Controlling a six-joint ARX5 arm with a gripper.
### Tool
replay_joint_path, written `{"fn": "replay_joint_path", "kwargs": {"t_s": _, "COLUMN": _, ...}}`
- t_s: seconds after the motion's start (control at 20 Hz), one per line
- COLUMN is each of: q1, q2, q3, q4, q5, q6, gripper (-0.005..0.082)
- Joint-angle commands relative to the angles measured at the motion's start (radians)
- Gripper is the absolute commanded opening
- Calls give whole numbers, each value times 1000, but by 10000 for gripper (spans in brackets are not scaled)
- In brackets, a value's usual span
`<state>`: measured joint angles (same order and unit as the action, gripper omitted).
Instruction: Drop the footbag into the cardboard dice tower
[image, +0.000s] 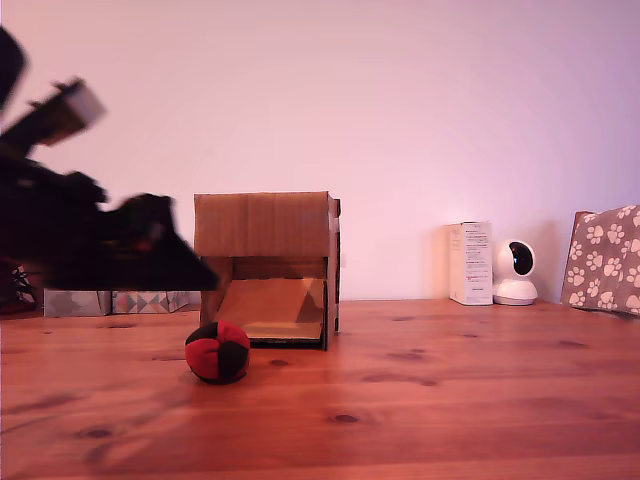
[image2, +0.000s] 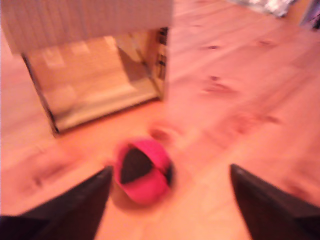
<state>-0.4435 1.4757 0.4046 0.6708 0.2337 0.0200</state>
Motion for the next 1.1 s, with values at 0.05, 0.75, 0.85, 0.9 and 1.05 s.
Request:
{"fn": "replay_joint_path", "kwargs": {"t_s": 0.05, "q1": -2, "q2": 97, "q3": 68, "q4": 7, "q5": -7, "q6": 23, "gripper": 782}}
{"fn": "replay_joint_path", "kwargs": {"t_s": 0.75, "q1": 3, "q2": 338, "q3": 292, "q4": -230, "q5": -5, "q6": 26, "gripper": 129}}
{"fn": "replay_joint_path", "kwargs": {"t_s": 0.85, "q1": 3, "q2": 336, "q3": 292, "q4": -230, "q5": 5, "q6": 26, "gripper": 78}}
{"fn": "replay_joint_path", "kwargs": {"t_s": 0.9, "q1": 3, "q2": 330, "q3": 292, "q4": -237, "q5": 22, "q6": 26, "gripper": 78}}
{"fn": "replay_joint_path", "kwargs": {"t_s": 1.05, "q1": 3, "q2": 267, "q3": 292, "q4": -303, "q5": 53, "q6": 16, "gripper": 78}}
